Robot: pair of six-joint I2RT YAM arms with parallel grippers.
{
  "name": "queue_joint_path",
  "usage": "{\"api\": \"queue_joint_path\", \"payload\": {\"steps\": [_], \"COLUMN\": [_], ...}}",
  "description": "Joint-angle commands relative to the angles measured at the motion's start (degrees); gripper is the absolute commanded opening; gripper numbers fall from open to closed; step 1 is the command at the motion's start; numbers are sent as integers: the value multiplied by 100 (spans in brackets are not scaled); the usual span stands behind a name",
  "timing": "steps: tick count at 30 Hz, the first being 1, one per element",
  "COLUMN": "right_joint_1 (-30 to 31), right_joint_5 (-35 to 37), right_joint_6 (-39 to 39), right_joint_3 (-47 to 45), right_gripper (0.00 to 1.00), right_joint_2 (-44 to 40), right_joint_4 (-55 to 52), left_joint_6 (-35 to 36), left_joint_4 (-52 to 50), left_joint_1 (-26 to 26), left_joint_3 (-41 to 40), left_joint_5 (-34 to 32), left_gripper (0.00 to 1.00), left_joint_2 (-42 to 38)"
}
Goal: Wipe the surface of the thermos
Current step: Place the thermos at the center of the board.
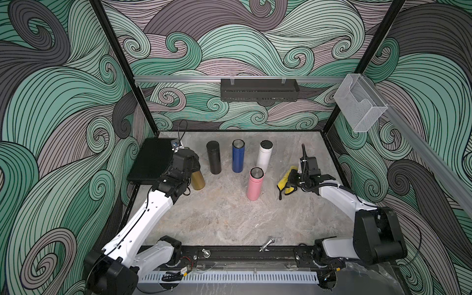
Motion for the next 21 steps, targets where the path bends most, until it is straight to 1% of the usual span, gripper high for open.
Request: {"api": "queue_joint_path", "payload": {"steps": [1,5,13,16,21], "right_joint_1": [-35,-35,-33,-29,-20], "right_joint_5": [22,-62,-225,-298,-333], "right_joint_6": [97,158,227,268,319], "right_joint_3": [163,201,413,453,454], "right_gripper": [6,7,8,8,8], "right_joint_2": [315,650,1081,1198,1278], "right_joint_4": [570,798,969,1018,1089], "left_joint_6": [220,517,813,859,1162], "left_joint_4": [536,1225,2625,2977,3689], "left_joint_1": [229,357,738,877,923], "left_joint_3": [614,782,1034,1164,1266], "left_joint_5": [-64,-283,-516,-451,-460], "left_gripper": [0,0,0,0,0], "left_joint_2": [520,1183,2596,2974,3425]}}
